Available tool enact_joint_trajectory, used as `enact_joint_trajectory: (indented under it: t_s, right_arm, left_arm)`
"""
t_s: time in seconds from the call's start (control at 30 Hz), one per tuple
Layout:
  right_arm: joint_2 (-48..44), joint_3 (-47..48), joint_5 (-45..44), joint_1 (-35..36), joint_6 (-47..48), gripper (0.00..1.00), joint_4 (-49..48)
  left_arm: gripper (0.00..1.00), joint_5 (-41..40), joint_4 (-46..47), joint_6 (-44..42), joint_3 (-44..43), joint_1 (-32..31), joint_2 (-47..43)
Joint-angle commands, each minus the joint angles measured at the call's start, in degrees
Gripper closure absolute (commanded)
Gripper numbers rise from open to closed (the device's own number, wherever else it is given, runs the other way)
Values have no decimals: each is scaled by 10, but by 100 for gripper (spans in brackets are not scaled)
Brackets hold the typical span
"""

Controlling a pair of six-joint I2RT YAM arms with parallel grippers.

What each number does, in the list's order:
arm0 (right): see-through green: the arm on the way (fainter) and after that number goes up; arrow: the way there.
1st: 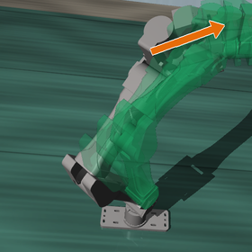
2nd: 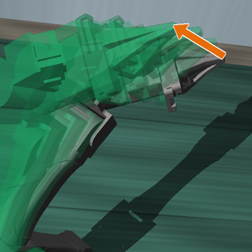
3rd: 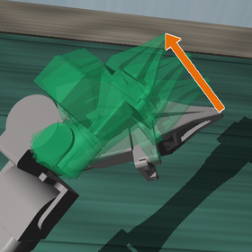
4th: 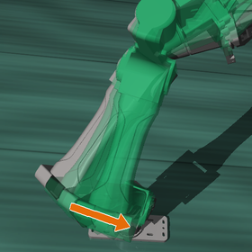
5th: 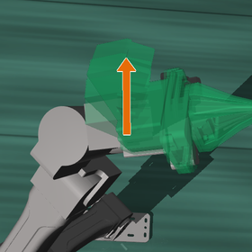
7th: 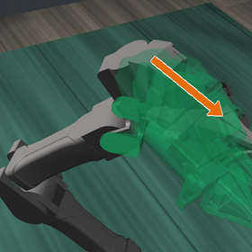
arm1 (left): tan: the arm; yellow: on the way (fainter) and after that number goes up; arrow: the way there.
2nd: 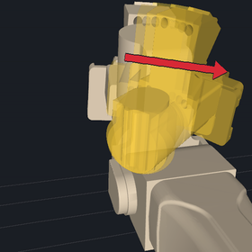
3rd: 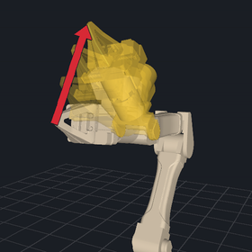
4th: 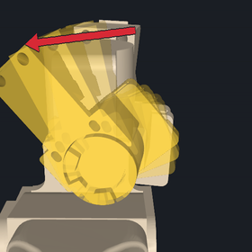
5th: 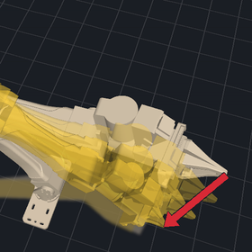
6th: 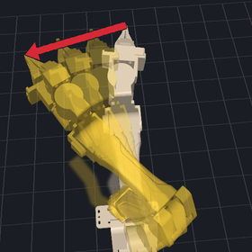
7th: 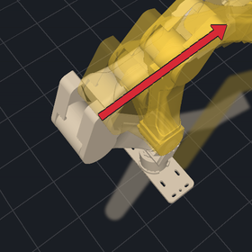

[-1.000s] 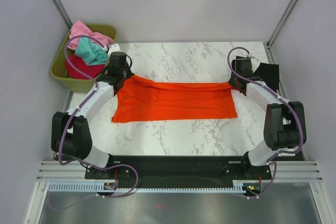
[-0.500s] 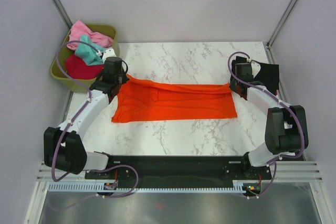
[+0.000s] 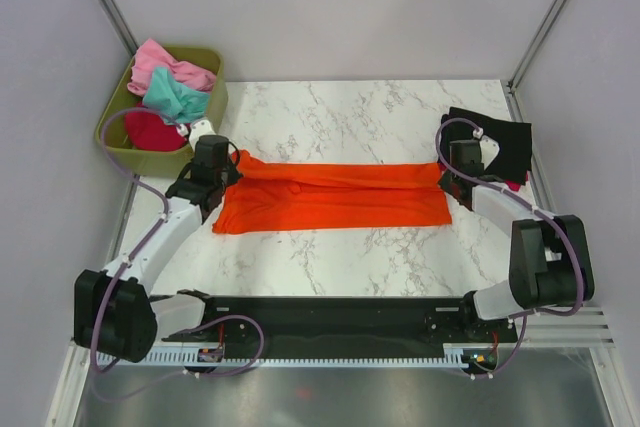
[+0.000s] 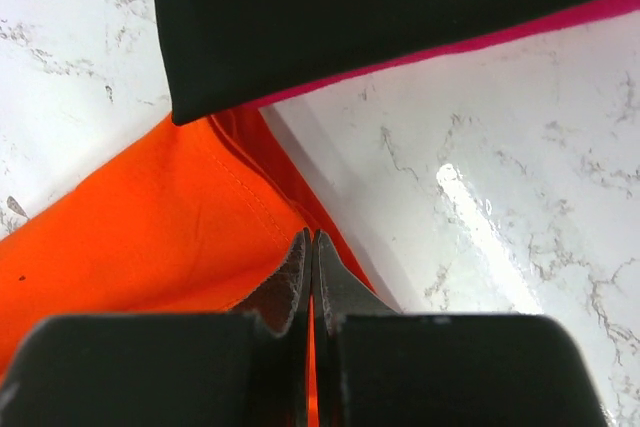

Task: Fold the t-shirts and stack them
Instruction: Fold the tshirt

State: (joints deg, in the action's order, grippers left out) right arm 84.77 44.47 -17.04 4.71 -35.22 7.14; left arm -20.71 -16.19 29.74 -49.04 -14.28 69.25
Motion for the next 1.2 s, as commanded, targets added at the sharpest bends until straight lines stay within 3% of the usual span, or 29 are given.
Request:
enact_joint_trajectory:
  t_s: [0.0,0.17,0.2,0.23,0.27,0.33,0.57,0.67,0.7,0.73,0.93,1.17]
  right_arm:
    - [-32,-30,-14,-1,-17,99,-44]
    - [-77,-67,-19,-1,-21,87,-67]
    - [-88,-84,-19,0,-22,77,-67]
    - [-114,-93,-16,-1,-23,53,-92]
    - [-126,-102,-12,-1,-22,42,-99]
    - [-160,-120,-5,2,-18,35,-115]
    - [-167,-107,69,39,11,47,-133]
    - [-135,-76,95,85,27,48,-135]
    - [-112,-55,118,97,32,47,-134]
    - [-100,-45,141,121,33,47,-144]
    - [42,40,341,189,24,46,-232]
    - [180,204,381,260,60,40,-217]
  left_arm:
    - [98,1,13,56,37,-2,-36]
    - [98,11,44,87,117,-4,-98]
    - [98,13,56,94,139,-4,-106]
    - [98,16,62,96,148,-4,-122]
    - [98,30,69,93,156,-4,-128]
    - [94,41,76,88,170,-4,-135]
    - [78,65,73,84,200,-6,-183]
    - [48,32,36,124,209,-6,-217]
    - [28,25,36,131,217,-6,-232]
    - [23,23,37,137,221,-6,-236]
    - [19,51,81,139,184,-4,-149]
    - [20,50,96,161,99,29,16]
